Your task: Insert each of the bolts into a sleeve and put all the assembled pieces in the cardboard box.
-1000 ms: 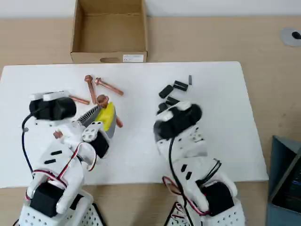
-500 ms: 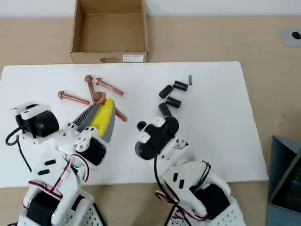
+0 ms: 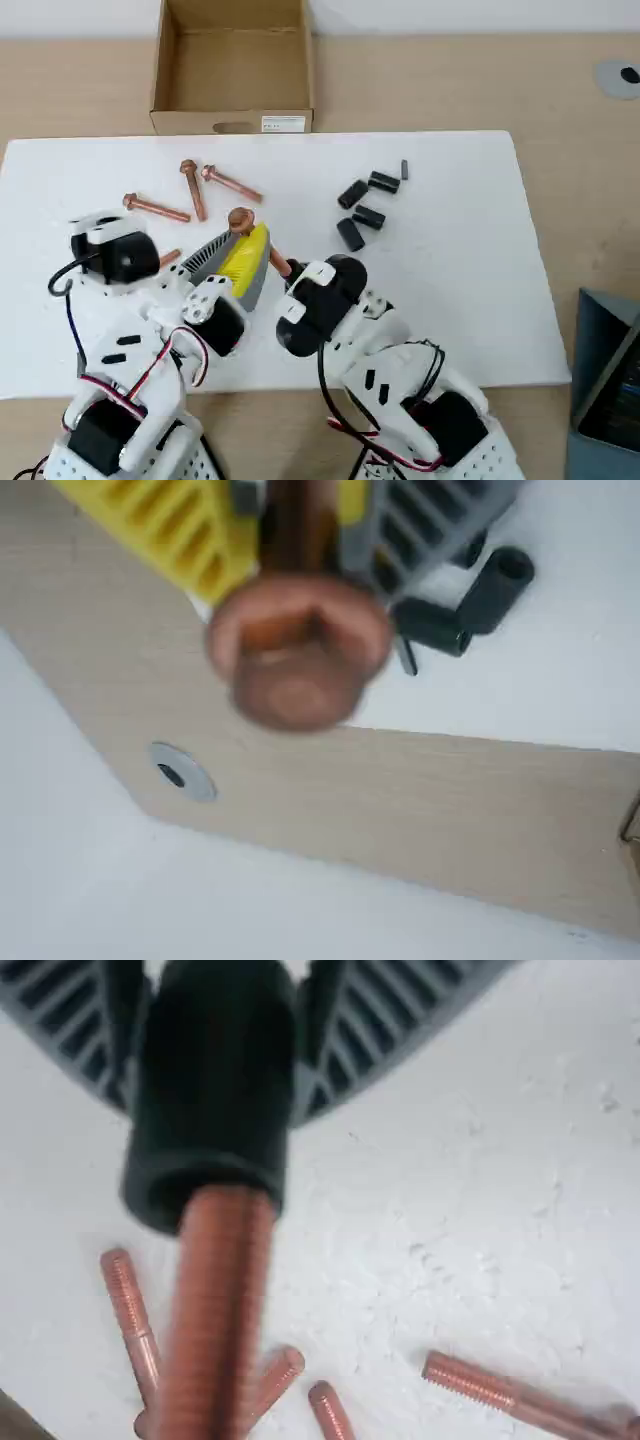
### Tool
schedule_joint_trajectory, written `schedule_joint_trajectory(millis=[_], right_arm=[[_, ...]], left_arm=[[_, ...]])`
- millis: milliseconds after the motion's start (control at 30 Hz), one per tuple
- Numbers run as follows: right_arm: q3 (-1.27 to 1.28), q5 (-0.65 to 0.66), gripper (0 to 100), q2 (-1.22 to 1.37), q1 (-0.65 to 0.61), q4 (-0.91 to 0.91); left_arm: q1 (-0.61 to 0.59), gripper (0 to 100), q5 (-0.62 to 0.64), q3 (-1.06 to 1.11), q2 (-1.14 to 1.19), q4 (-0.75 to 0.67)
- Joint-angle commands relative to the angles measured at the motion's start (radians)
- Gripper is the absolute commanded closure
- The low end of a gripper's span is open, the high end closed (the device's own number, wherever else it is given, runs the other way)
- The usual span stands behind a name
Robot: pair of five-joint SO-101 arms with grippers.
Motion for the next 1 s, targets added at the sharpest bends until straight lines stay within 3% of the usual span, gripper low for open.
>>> schedule_joint_trajectory(millis=[0,433,600,800,967], right_arm=[[-0.047,0.009,98.9,-0.150,-0.010,-0.031],[-0.058,0.009,98.9,-0.150,-0.010,-0.028],[-0.058,0.009,98.9,-0.150,-0.010,-0.028],[-0.058,0.035,98.9,-0.150,-0.010,-0.026],[-0.058,0.037,98.9,-0.150,-0.010,-0.028]], left_arm=[[0.008,100,0.005,0.008,-0.010,-0.023],[0.012,100,0.071,0.063,-0.010,-0.025],[0.092,100,0.064,0.066,-0.010,-0.017],[0.180,100,-0.077,0.112,-0.010,-0.015],[0.230,100,-0.109,0.129,-0.010,0.048]])
